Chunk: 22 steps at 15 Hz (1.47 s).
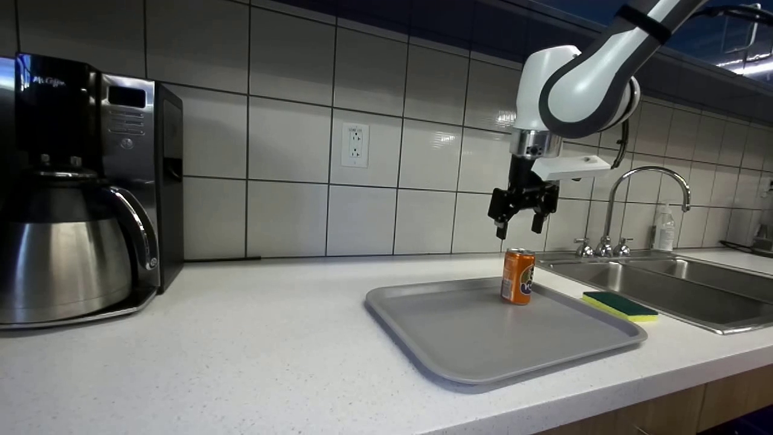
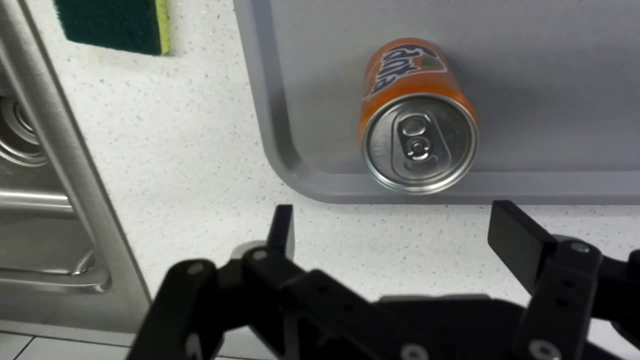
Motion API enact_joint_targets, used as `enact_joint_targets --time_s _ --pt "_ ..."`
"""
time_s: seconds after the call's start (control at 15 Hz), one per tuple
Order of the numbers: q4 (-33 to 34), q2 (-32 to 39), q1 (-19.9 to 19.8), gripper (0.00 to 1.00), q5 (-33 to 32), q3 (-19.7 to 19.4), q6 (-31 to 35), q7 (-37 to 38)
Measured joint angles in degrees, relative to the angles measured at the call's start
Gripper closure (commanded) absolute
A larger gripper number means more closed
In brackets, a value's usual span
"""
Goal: Put the can on the tray
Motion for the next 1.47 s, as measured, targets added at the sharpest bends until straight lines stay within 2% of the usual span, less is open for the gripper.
enact_joint_targets --time_s 0.27,0.67,1.0,1.2,1.47 --pt "-4.57 -4.96 -0.03 0.00 -4.39 -0.52 0.00 5.45" --pt "-15.03 -13.46 -0.48 0.00 -4.87 0.91 0.00 7.68" --pt "-21.36 -18.37 -0.87 0.00 1.41 3.07 0.00 5.71" --pt "-22.27 -19.06 -1.11 0.00 4.37 3.73 -0.04 4.56" --pt "-22.31 -19.06 -1.66 0.00 4.92 4.23 -0.06 4.34"
